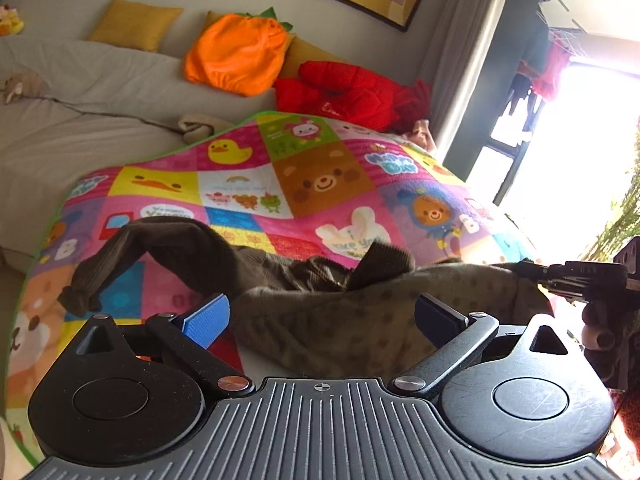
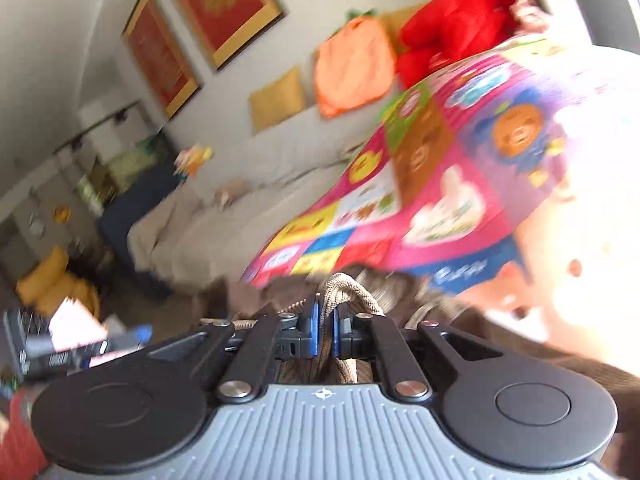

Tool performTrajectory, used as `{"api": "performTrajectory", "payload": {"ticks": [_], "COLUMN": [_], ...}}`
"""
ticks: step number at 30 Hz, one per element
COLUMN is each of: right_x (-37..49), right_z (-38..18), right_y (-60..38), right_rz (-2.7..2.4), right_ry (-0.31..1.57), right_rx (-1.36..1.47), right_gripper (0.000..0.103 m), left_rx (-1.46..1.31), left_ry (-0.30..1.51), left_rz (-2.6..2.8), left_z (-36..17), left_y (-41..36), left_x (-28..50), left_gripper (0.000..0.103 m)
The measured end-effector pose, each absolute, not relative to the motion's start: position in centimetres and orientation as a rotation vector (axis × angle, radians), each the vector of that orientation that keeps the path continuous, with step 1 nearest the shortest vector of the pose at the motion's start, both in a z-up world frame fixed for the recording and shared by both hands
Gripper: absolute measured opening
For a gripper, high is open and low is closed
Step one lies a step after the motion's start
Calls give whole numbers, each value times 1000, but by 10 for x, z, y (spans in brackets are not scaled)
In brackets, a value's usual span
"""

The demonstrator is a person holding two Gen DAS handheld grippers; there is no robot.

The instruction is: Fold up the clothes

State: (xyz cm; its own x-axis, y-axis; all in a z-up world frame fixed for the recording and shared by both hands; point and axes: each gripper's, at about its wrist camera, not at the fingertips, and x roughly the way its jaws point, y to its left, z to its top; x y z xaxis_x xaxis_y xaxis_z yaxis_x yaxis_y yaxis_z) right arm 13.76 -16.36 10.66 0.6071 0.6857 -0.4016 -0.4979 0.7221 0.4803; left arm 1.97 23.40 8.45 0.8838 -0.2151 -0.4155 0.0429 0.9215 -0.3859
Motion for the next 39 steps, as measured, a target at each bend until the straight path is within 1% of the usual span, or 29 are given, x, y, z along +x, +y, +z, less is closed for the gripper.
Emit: {"api": "performTrajectory", "payload": {"ticks": [4,7,9,13,15,17,18,20,23,26,27,28,29,30,32,33,34,35,36,37,39], "right_x": [168,184,187,158,129,100,86,65,55,71,79,90,99,106,121,128,133,137,139,138,127], "right_z": [96,67,48,41,51,57,57,51,34,31,32,32,30,26,18,12,7,3,2,5,26], "right_y": [-208,-222,-230,-236,-232,-221,-213,-196,-184,-202,-213,-226,-236,-243,-256,-259,-258,-255,-249,-242,-231], "right_rz": [440,308,264,299,373,445,479,538,568,516,492,472,461,449,426,422,421,423,431,443,479], "right_ry": [605,688,737,676,596,524,505,504,571,599,607,624,639,647,662,672,683,693,700,695,626], "right_rx": [331,263,211,61,-69,-239,-337,-493,-563,-412,-330,-229,-158,-111,-23,6,23,35,33,30,11], "right_gripper": [6,7,9,22,44,55,58,59,59,59,59,59,59,59,59,58,56,39,14,6,3], "left_rx": [-370,-348,-338,-274,-206,-175,-172,-169,-165,-161,-160,-159,-157,-156,-153,-152,-151,-146,-160,-177,-243], "left_ry": [512,567,616,672,693,700,695,683,665,646,640,634,628,622,610,603,597,588,576,564,518], "left_rz": [-167,-218,-274,-325,-303,-289,-291,-299,-311,-322,-326,-330,-333,-337,-345,-348,-352,-358,-371,-385,-404], "left_z": [74,62,48,22,10,3,2,2,1,1,0,0,0,0,-1,-1,-1,7,19,30,63], "left_y": [221,205,192,167,156,151,149,146,141,136,134,133,131,130,126,125,123,122,123,125,137], "left_x": [34,44,52,66,76,86,88,93,100,107,109,111,114,116,121,123,125,122,118,114,103], "left_gripper": [102,102,102,102,102,102,102,102,102,101,97,78,65,55,45,30,18,17,16,16,15]}}
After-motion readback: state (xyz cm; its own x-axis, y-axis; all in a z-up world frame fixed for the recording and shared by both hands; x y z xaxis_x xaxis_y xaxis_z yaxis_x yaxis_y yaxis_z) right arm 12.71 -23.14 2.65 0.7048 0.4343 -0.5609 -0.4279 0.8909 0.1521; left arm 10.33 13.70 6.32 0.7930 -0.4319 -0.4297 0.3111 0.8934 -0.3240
